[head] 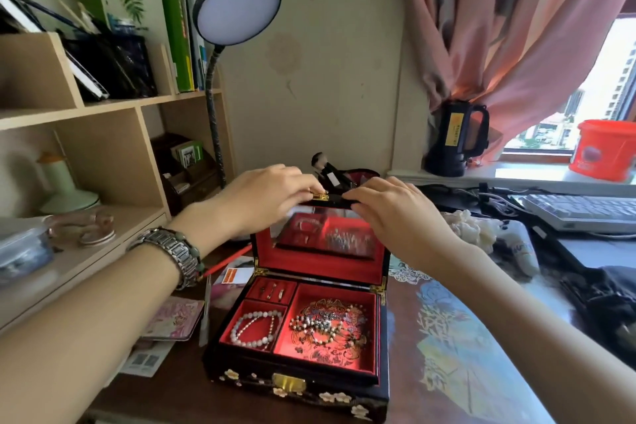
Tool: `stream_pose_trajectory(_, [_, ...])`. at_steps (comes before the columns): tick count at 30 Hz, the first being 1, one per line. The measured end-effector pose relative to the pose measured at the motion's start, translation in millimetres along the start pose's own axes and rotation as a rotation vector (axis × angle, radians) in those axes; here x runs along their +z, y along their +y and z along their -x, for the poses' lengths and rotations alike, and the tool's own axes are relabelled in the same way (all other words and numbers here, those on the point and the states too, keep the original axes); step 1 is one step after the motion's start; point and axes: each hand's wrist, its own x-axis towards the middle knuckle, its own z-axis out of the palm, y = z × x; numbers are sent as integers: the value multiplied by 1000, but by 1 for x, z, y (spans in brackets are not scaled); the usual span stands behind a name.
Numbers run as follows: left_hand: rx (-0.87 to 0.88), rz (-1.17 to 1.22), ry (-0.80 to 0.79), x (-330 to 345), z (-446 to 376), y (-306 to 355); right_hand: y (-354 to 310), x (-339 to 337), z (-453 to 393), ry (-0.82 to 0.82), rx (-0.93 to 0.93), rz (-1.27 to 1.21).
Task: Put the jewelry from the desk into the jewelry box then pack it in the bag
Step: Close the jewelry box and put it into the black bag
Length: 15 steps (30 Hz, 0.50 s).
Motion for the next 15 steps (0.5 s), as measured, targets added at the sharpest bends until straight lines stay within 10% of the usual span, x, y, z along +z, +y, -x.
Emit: stream_pose_trajectory(15, [-182, 518, -60, 6, 96, 49, -50, -15, 74, -343, 2, -188])
